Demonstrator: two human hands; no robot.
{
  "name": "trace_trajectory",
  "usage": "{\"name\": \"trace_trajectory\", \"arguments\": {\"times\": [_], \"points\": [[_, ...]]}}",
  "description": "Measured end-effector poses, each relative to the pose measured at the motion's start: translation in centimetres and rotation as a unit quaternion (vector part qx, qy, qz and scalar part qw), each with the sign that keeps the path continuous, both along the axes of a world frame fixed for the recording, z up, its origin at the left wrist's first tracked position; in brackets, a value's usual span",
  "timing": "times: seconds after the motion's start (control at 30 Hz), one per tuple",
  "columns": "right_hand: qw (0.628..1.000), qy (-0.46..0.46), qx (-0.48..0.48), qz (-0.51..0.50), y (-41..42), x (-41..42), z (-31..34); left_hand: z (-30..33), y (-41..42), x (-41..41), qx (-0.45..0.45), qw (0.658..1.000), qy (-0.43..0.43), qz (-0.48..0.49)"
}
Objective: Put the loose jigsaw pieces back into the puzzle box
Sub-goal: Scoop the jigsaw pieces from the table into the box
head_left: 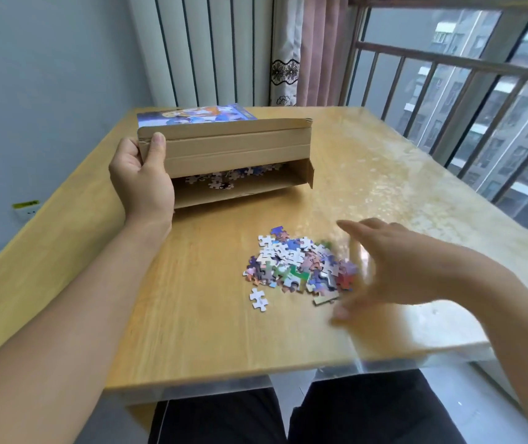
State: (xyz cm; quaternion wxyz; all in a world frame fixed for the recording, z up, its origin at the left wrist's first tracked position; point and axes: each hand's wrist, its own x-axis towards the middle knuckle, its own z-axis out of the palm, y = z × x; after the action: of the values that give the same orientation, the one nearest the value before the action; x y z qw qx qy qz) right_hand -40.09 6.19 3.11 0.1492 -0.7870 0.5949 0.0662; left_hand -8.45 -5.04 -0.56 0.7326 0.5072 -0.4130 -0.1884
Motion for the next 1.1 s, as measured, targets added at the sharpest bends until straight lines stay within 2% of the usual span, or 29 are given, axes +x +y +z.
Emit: {"name": "trace_trajectory", "arguments": {"times": [0.03, 0.07, 0.27, 0.33, 0.47, 0.63, 0.9, 1.03, 1.1], "points": [[0.999, 0.042, 0.022, -0.014, 0.6, -0.3, -0.1, 0.0, 0.0, 0.0, 0.001, 1.000, -0.003, 0.004], [0.998, 0.042, 0.031, -0.023, 1.1, -0.4, -0.3, 0.1, 0.0, -0.2, 0.001, 1.000, -0.002, 0.004], [0.997, -0.082, 0.006, -0.008, -0.4, 2.9, -1.2, 0.2, 0.1, -0.1, 0.005, 1.000, 0.007, 0.009], [0.997, -0.073, 0.018, 0.020, -1.5, 4.0, -0.7, 0.3, 0.2, 0.0, 0.010, 1.000, 0.007, 0.010], [0.996, 0.012, 0.047, 0.071, -3.8, 5.9, 0.7, 0.3, 0.2, 0.1, 0.006, 1.000, 0.011, 0.002], [0.992, -0.041, 0.099, 0.071, -5.2, 6.5, 0.9, 0.1, -0.1, 0.4, -0.004, 1.000, 0.022, -0.008], [0.988, -0.107, 0.078, 0.081, -5.3, 5.7, -0.1, 0.3, 0.2, 0.1, -0.021, 1.000, 0.021, -0.006], [0.990, -0.109, -0.015, 0.090, -6.1, 5.1, -0.7, 0.2, 0.2, -0.2, -0.029, 0.999, 0.017, -0.013], [0.986, -0.139, -0.041, 0.077, -6.7, 4.5, -0.8, 0.3, 0.1, -0.3, -0.032, 0.999, 0.014, -0.012]]}}
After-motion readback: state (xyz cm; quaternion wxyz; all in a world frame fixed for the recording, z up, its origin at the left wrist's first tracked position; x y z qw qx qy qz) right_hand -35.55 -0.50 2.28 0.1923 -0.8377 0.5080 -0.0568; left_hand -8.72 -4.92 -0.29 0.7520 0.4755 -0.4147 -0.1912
